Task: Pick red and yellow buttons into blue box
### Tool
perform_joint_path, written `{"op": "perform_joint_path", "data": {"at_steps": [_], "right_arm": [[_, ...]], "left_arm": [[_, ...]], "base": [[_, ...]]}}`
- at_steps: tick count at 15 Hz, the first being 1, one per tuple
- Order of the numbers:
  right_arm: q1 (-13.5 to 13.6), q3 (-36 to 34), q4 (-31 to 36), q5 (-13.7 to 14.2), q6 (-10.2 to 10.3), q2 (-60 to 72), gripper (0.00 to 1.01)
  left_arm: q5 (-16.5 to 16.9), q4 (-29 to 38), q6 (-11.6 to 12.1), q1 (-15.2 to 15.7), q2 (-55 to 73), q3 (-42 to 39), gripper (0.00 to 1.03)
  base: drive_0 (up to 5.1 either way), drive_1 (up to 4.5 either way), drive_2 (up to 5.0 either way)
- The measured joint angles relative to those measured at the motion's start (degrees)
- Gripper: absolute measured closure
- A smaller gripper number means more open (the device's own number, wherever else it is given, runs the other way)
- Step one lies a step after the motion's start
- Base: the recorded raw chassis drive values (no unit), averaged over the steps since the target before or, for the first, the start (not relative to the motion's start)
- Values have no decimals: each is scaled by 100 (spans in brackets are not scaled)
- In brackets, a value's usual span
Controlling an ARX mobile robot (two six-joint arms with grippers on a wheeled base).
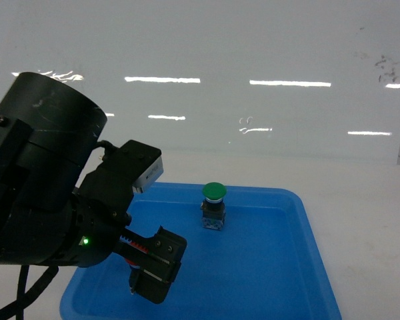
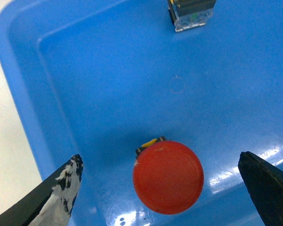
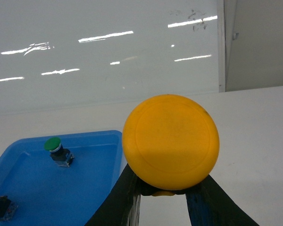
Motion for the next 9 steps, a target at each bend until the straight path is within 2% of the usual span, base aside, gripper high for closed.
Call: {"op": "perform_joint_path", "data": {"at_steps": [9], "right_arm": [[0,0,-2,0,0,0,81]], "left_arm": [[11,-35,-153,-81,28,57,5]], "base": [[0,0,0]]}}
